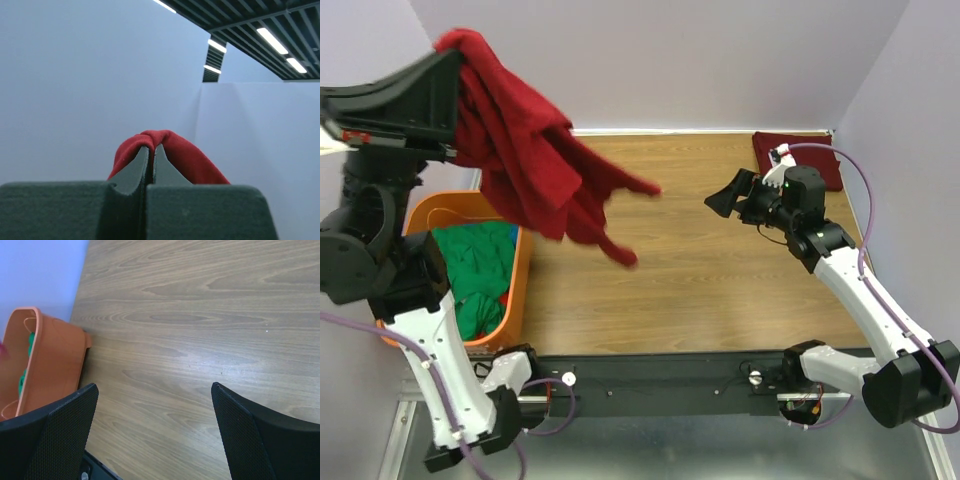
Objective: Fold and stack the t-shirts
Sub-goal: Move the tshirt to the center of the board, then flatten the tshirt out
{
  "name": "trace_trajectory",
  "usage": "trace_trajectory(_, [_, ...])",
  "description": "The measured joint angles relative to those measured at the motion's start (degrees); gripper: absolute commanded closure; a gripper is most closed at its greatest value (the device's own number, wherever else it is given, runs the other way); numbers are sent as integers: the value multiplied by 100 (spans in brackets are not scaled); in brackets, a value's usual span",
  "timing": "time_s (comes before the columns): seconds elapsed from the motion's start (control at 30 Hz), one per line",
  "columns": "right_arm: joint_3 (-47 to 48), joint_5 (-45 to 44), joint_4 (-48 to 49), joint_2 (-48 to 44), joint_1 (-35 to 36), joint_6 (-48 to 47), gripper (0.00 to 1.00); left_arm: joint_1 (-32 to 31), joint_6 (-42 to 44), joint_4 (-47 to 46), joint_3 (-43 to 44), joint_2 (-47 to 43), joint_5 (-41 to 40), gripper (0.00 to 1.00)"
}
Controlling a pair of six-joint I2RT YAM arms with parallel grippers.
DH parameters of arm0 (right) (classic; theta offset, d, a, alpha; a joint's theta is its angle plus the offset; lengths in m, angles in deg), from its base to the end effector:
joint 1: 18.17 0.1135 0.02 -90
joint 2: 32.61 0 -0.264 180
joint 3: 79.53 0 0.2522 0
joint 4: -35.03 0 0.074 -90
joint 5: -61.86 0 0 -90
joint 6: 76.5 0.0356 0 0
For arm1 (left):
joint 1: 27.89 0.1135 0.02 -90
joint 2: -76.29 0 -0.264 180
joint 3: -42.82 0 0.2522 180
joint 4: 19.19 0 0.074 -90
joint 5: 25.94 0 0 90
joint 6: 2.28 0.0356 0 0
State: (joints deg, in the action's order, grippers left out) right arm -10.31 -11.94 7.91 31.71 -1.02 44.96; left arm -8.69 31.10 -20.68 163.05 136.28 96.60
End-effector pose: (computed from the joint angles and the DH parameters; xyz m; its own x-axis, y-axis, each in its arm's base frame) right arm 0.2427 0.0853 0.3321 -0.5848 0.3440 -0.7346 -0.2635 0.7759 0.5731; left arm 0.0652 0.0024 0.6527 0.4882 -0.5754 -0.6562 0.6744 0.7260 -0.1349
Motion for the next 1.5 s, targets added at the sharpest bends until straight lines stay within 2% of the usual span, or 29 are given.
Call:
trace_trajectory(0.07, [-7, -4, 4, -2, 0, 20, 0, -566, 133, -151, -649, -140, -68, 100])
trace_trajectory(0.17, [-68, -28, 39, -9, 0, 52, 0, -1904, 590, -107, -1231, 63, -402, 100])
trace_trajectory(0.23, [-157, -59, 44, -11, 0, 72, 0, -3051, 1025, 22, -1528, 581, -953, 100])
trace_trajectory(0.37, [-420, -247, 55, -66, 0, 107, 0, -4028, 1377, 52, -2190, 1749, -1698, 100])
trace_trajectory(0.4, [-507, -299, 46, -105, 0, 107, 0, -4199, 1443, 68, -2354, 2350, -1873, 100])
trace_trajectory(0.43, [-575, -343, 35, -142, 0, 107, 0, -4264, 1467, 76, -2391, 2564, -1926, 100])
trace_trajectory(0.53, [-669, -431, 44, -179, 0, 103, 0, -4555, 1556, 271, -2577, 3939, -2105, 100])
trace_trajectory(0.6, [-710, -487, 46, -179, 0, 103, 0, -4690, 1591, 490, -2671, 4524, -2146, 93])
trace_trajectory(0.63, [-756, -529, 59, -179, 0, 103, 0, -4750, 1598, 584, -2750, 4756, -2151, 83])
trace_trajectory(0.7, [-855, -579, 109, -166, 0, 101, 0, -4806, 1622, 675, -2826, 4826, -2157, 67])
trace_trajectory(0.8, [-938, -629, 197, 7, 0, 101, 0, -4841, 1694, 595, -2813, 4597, -2181, 56])
trace_trajectory(0.83, [-942, -643, 245, 153, 0, 103, 0, -4841, 1711, 595, -2813, 4481, -2218, 49])
trace_trajectory(0.9, [-940, -640, 407, 435, 0, 103, 0, -4841, 1768, 610, -2815, 4070, -2417, 46])
trace_trajectory(1.07, [-957, -651, 660, 1021, 138, 103, 1, -4789, 1775, 929, -2828, 3217, -3187, 44])
trace_trajectory(1.13, [-1014, -745, 748, 1113, 348, 101, 2, -4765, 1657, 1099, -3042, 2887, -3521, 46])
trace_trajectory(1.33, [-1209, -1353, 872, 1475, 780, 59, 6, -4662, 1086, 1309, -4920, 1790, -3960, 55])
trace_trajectory(1.5, [-916, -2133, 863, 1954, 767, -59, 7, -4918, 1003, 1410, -5792, 1794, -3943, 59])
